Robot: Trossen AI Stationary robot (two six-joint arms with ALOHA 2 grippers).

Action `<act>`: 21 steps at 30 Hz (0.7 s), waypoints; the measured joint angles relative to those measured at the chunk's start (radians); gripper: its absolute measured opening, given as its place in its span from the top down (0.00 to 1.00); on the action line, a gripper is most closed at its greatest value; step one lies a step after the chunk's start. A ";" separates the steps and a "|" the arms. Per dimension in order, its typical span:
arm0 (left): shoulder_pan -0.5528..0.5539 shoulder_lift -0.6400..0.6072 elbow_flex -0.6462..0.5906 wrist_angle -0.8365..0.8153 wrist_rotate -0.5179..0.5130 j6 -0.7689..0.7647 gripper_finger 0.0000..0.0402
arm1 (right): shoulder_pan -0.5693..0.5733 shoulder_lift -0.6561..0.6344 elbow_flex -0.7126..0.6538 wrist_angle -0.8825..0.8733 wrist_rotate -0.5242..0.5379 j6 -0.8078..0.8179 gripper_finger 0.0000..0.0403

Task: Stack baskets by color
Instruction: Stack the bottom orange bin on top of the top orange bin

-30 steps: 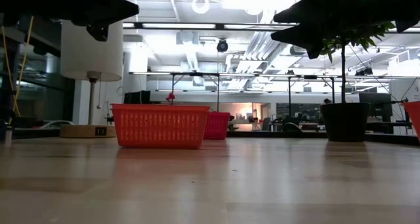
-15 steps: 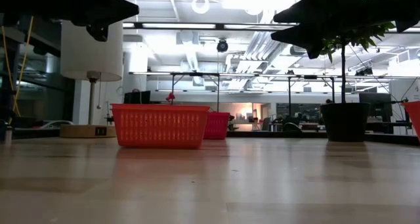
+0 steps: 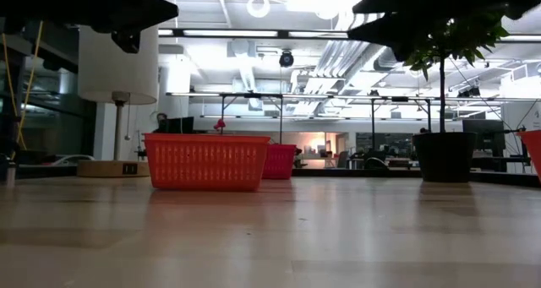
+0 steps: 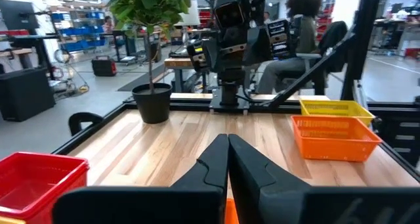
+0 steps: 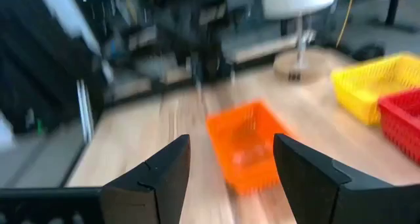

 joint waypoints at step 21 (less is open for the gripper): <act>0.000 0.000 0.000 0.004 -0.003 -0.017 1.00 | 0.436 0.219 0.337 -0.989 -0.145 0.673 0.49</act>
